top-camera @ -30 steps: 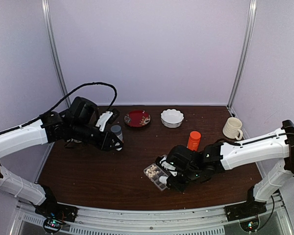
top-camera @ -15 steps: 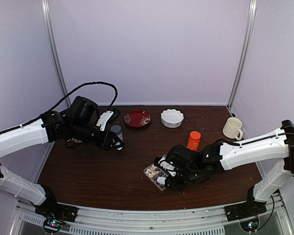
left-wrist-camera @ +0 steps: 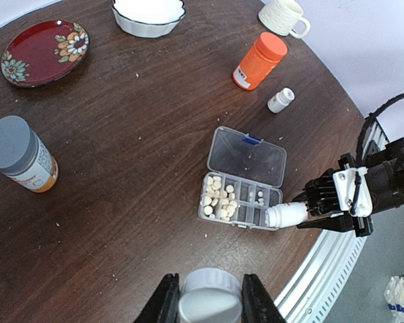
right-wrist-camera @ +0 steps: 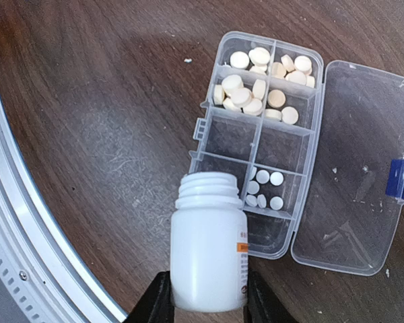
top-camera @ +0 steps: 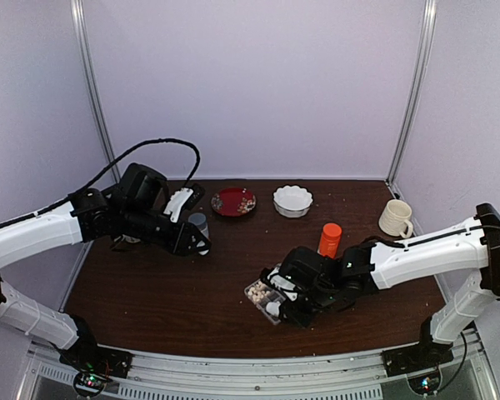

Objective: Sort the pills into containers
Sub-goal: Pour the pill into the compartment of the pill container.

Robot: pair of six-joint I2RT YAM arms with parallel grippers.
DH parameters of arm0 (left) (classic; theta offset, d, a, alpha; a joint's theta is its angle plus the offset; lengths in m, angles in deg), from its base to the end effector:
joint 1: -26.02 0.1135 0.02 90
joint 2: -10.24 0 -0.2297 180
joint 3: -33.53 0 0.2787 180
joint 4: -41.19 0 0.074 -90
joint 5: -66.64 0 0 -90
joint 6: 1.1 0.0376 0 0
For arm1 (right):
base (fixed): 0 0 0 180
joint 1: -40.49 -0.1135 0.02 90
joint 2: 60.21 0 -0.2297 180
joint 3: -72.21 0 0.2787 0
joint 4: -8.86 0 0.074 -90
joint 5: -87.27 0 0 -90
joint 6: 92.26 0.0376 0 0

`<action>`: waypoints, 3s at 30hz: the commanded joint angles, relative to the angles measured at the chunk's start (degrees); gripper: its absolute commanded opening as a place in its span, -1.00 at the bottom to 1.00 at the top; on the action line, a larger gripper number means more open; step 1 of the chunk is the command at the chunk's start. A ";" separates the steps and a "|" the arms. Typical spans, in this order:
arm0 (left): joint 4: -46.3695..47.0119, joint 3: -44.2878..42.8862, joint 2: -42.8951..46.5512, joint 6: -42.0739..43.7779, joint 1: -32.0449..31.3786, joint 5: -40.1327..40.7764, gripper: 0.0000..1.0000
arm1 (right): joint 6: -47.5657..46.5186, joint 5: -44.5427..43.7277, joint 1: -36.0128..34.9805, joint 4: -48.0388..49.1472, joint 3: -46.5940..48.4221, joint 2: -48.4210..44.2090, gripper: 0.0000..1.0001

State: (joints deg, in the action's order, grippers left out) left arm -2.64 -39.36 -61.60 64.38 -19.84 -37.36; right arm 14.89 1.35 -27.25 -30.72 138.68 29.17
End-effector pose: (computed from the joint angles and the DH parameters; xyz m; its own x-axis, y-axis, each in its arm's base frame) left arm 0.2081 -0.2275 0.2618 -0.7706 0.2159 -0.5996 0.5497 0.7011 -0.4541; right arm 0.1209 0.3025 0.1358 -0.5969 -0.6819 -0.4228 -0.7949 0.5740 0.1965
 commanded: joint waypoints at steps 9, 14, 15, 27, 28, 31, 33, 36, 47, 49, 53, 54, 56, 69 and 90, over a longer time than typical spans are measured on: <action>1.48 -0.62 0.53 -0.01 -0.36 -0.44 -1.00 | 0.57 0.39 -0.20 -2.51 2.18 -0.38 -1.00; 1.51 -0.47 0.55 0.00 -0.36 -0.42 -1.00 | 0.76 -2.66 -0.19 -5.87 4.15 1.40 -1.00; 1.51 -0.44 0.59 -0.03 -0.36 -0.33 -1.00 | 0.30 -2.44 -0.20 -6.51 4.47 1.86 -1.00; 1.46 -0.53 0.44 -0.01 -0.35 -0.50 -1.00 | 0.87 -2.19 -0.21 -5.20 3.98 -0.38 -1.00; 1.50 -0.53 0.52 -0.01 -0.33 -0.36 -1.00 | 0.78 -1.94 -0.22 -5.14 3.89 -0.63 -1.00; 1.43 -0.62 0.42 -0.01 -0.34 -0.38 -1.00 | 0.96 -2.15 -0.24 -3.11 2.31 -1.50 -1.00; 1.49 -0.70 0.33 -0.01 -0.36 -0.48 -1.00 | 0.72 -3.77 -0.19 -6.92 4.30 1.10 -1.00; 1.47 -0.66 0.24 -0.02 -0.36 -0.46 -1.00 | 0.76 -0.96 -0.23 -4.11 3.43 0.32 -1.00; 1.51 -0.57 0.40 0.08 -0.36 -0.35 -1.00 | 1.61 -2.77 -0.02 -4.56 3.30 -0.07 -1.00; 1.51 -0.44 0.45 -0.09 -0.35 -0.32 -1.00 | 0.68 -1.86 -0.08 -5.82 4.11 0.99 -1.00; 1.51 -0.70 0.19 0.07 -0.37 -0.56 -1.00 | 1.68 -1.95 -0.03 -2.47 1.99 -1.82 -1.00; 1.49 -0.70 0.21 0.08 -0.35 -0.47 -1.00 | 1.43 -3.48 -0.04 -6.00 3.42 -0.90 -1.00; 1.51 -0.75 0.34 0.12 -0.36 -0.35 -1.00 | 0.18 -3.42 -0.03 -7.49 5.06 0.74 -1.00; 1.51 -1.15 0.18 0.00 -0.48 -0.57 -1.00 | 1.10 -3.11 -0.02 -7.65 5.21 1.57 -1.00; 1.44 -0.67 0.24 -0.25 -0.63 -0.43 -1.00 | 1.13 -3.10 -0.02 -9.65 6.56 2.78 -1.00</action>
State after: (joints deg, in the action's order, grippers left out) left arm -2.64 -39.36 -61.60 64.36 -20.17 -37.51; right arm 16.15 1.59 -27.27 -35.79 142.42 30.29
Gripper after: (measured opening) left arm 0.285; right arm 0.335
